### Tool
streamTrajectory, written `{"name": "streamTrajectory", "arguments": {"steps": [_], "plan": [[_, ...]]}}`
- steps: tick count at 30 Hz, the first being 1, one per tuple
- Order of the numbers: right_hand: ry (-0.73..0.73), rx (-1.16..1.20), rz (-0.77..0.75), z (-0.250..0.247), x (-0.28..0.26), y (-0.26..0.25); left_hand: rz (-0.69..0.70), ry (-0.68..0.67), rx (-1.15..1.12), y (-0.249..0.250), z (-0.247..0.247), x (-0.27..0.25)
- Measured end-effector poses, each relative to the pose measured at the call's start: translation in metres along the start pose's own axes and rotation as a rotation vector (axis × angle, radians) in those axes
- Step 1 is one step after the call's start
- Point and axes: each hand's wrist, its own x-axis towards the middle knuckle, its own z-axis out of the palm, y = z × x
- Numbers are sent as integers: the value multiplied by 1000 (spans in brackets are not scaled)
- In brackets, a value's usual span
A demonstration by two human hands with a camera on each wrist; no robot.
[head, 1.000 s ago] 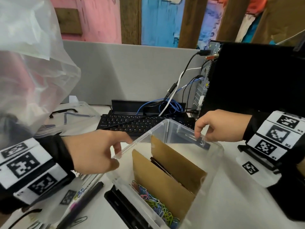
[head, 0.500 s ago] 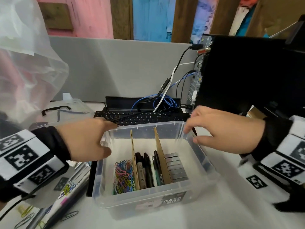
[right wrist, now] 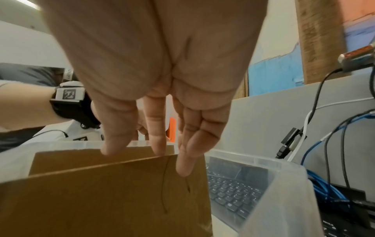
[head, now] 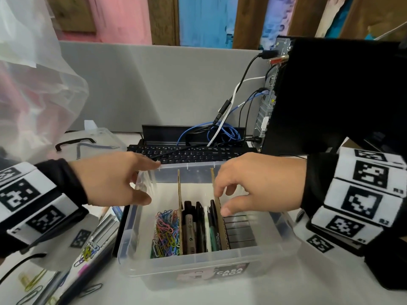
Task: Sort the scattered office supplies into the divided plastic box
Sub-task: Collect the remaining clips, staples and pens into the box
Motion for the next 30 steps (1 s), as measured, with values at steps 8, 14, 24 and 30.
{"name": "streamTrajectory", "arguments": {"steps": [8, 14, 24, 30], "plan": [[-76, -10, 63, -1, 7, -1, 15, 30, -32, -6, 3, 6], [-244, 53, 118, -1, 21, 4, 27, 31, -43, -8, 5, 12], [-394, 212, 165, 0, 41, 14, 37, 33, -110, -14, 8, 13], [-377, 279, 214, 1, 35, 16, 29, -13, -102, -13, 7, 13]]}}
